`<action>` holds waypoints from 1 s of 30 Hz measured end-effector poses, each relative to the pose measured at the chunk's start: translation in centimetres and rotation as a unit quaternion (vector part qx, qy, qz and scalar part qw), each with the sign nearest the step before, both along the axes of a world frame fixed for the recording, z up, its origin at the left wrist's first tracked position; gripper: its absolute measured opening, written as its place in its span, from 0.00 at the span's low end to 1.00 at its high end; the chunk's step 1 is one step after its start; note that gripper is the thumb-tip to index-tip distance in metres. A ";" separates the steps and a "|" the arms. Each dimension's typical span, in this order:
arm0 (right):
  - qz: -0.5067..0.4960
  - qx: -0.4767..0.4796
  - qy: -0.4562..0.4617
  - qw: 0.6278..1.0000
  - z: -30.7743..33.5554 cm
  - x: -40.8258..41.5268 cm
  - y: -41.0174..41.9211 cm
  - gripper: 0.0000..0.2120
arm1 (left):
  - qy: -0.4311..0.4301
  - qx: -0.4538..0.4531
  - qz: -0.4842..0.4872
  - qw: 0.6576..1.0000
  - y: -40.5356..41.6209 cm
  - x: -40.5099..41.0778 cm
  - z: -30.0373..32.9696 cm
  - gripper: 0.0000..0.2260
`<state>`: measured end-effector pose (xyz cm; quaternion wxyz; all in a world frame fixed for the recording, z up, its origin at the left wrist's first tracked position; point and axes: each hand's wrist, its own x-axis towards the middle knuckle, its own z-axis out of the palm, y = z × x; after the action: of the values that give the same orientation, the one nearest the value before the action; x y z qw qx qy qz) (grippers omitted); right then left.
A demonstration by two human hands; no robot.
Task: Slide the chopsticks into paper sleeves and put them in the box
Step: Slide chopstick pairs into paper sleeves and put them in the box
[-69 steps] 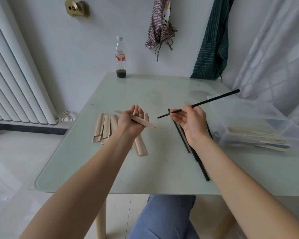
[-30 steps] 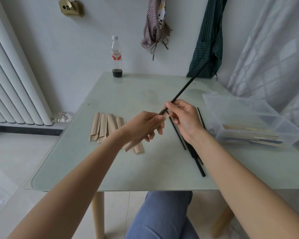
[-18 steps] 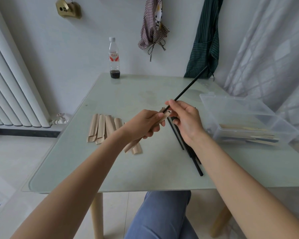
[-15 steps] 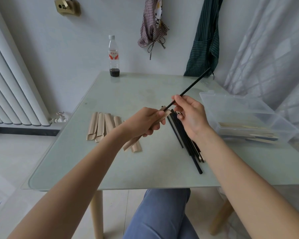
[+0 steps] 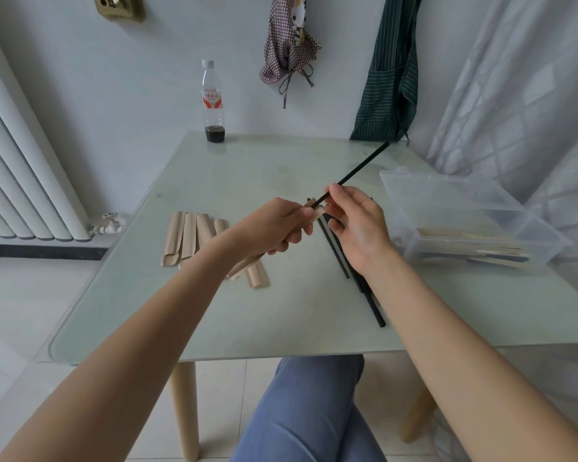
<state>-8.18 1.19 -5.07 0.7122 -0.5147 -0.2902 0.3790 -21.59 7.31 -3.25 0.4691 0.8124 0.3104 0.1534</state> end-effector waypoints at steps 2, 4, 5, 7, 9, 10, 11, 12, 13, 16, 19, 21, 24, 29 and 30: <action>0.028 -0.023 -0.018 0.999 -0.3 -0.3 0.1 0.04 | 0.006 0.009 0.003 1.000 0.1 -0.1 0.1 0.17; 0.035 -0.023 -0.013 0.999 0.0 -0.1 0.1 0.04 | 0.011 0.018 0.006 1.000 0.3 -0.3 0.2 0.17; 0.024 -0.014 0.003 1.000 0.4 0.2 0.0 0.05 | 0.015 0.023 0.006 1.000 0.3 -0.4 0.2 0.17; 0.003 0.012 0.035 0.999 1.1 0.8 0.0 0.05 | 0.026 0.032 0.002 0.999 0.4 -0.5 0.4 0.17; 0.005 0.019 0.035 0.999 1.3 0.8 0.1 0.04 | 0.027 0.037 0.001 0.999 0.3 -0.4 0.6 0.17; 0.011 0.013 0.024 1.000 1.2 0.6 0.3 0.04 | 0.023 0.037 0.003 0.999 0.3 -0.3 0.7 0.17; 0.018 0.004 0.011 1.000 1.0 0.3 0.5 0.04 | 0.019 0.038 0.006 0.999 0.3 -0.2 0.8 0.17; 0.023 -0.005 -0.001 1.000 0.8 0.1 0.7 0.04 | 0.016 0.038 0.008 0.999 0.3 -0.1 0.8 0.17; 0.028 -0.010 -0.010 1.000 0.7 0.0 0.7 0.04 | 0.015 0.039 0.009 0.999 0.3 -0.1 0.8 0.17; 0.034 -0.026 -0.055 0.998 0.7 0.0 0.7 0.05 | 0.017 0.050 0.009 0.999 0.6 -0.3 0.5 0.17; 0.040 -0.053 -0.116 0.991 0.3 0.4 0.7 0.15 | 0.012 0.067 0.033 0.997 1.1 -0.5 -0.2 0.16; 0.014 -0.124 -0.192 0.974 -0.2 0.8 1.0 0.22 | 0.009 0.079 0.064 0.995 1.5 -0.7 -0.6 0.16; -0.005 -0.297 -0.463 0.835 -2.1 1.9 1.3 0.16 | -0.001 0.075 0.096 0.993 1.9 -1.0 -1.1 0.15; 0.014 -0.410 -0.601 0.685 -4.0 1.7 1.9 0.10 | -0.037 0.041 0.117 0.992 2.0 -0.8 -1.5 0.12; 0.013 -0.422 -0.607 0.673 -4.0 1.6 2.1 0.08 | -0.037 0.034 0.116 0.992 2.0 -0.8 -1.5 0.13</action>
<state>-6.55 3.29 -9.09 0.0807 -0.8732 -0.4747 0.0745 -22.38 9.29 -4.76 0.4312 0.7803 0.3797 0.2469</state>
